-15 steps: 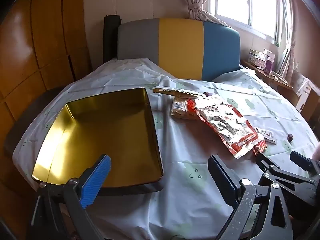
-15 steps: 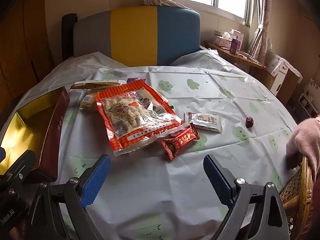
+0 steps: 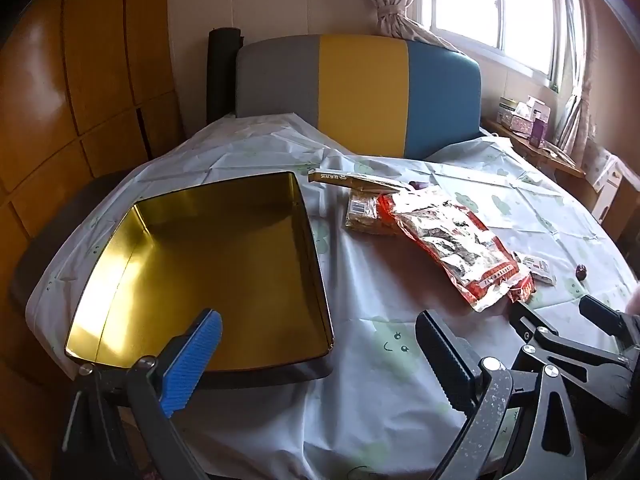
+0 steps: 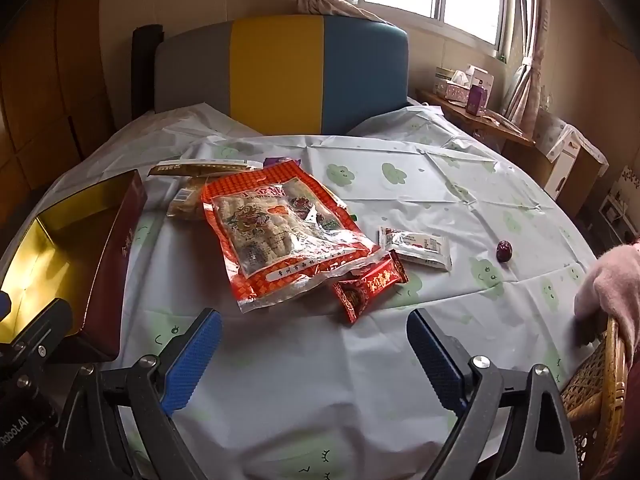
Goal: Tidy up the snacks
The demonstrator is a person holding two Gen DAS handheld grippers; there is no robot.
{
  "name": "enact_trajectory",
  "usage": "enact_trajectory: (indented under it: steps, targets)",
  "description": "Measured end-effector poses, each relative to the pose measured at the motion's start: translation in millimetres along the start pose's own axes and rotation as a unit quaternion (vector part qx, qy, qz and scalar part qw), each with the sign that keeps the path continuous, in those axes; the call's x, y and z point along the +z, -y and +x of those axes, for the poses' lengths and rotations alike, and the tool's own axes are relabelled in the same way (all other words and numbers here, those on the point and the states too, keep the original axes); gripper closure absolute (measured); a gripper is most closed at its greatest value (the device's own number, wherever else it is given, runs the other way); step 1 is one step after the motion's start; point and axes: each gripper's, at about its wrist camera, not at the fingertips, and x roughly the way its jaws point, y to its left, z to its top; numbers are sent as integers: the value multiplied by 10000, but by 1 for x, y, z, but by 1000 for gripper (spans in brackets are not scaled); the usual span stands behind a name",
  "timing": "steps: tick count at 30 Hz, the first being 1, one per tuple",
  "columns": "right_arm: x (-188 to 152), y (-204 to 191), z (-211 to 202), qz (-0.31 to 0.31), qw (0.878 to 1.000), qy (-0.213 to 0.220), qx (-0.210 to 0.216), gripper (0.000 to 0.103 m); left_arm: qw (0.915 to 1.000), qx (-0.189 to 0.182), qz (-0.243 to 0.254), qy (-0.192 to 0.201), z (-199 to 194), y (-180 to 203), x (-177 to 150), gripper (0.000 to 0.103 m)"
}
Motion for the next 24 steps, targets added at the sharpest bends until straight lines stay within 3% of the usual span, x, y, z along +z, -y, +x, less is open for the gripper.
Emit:
enact_trajectory:
  steps: [24]
  targets:
    - [-1, 1, 3, -53, 9999, 80, -59, 8, 10000, -18, 97, 11, -3, 1, 1, 5]
